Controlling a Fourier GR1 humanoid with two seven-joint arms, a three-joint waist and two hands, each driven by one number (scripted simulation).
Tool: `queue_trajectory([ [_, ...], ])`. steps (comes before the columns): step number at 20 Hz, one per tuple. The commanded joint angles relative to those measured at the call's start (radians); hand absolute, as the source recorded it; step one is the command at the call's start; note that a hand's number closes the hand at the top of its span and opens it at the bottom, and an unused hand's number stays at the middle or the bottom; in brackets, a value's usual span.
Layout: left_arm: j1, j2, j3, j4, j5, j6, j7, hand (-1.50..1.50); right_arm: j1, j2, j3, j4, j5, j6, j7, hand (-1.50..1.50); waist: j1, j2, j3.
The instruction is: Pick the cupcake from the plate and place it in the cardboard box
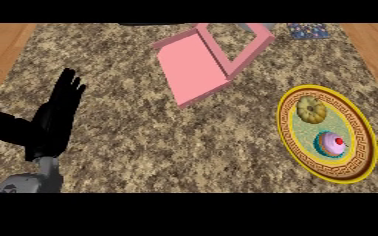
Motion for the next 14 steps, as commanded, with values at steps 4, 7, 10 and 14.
queue_trajectory([
  [4, 0.012, -0.022, -0.013, -0.047, -0.007, 0.014, 0.019, 0.0, 0.197, -0.239, -0.036, -0.055, 0.062, 0.202, 0.052, -1.5, 0.02, 0.004, -0.003],
  [7, -0.001, -0.041, -0.029, -0.024, -0.024, 0.02, 0.001, 0.0, 0.223, -0.335, 0.034, -0.137, 0.074, 0.325, 0.192, -1.5, 0.024, 0.006, -0.006],
  [10, -0.001, -0.045, -0.03, -0.013, -0.027, 0.011, -0.016, 0.0, 0.25, -0.418, 0.004, -0.208, -0.007, 0.462, 0.311, -1.5, 0.024, 0.005, -0.005],
  [14, -0.003, -0.019, 0.003, -0.031, -0.012, -0.013, 0.022, 0.0, 0.238, -0.366, -0.034, -0.366, -0.07, 0.466, 0.488, -1.5, 0.033, 0.005, -0.003],
])
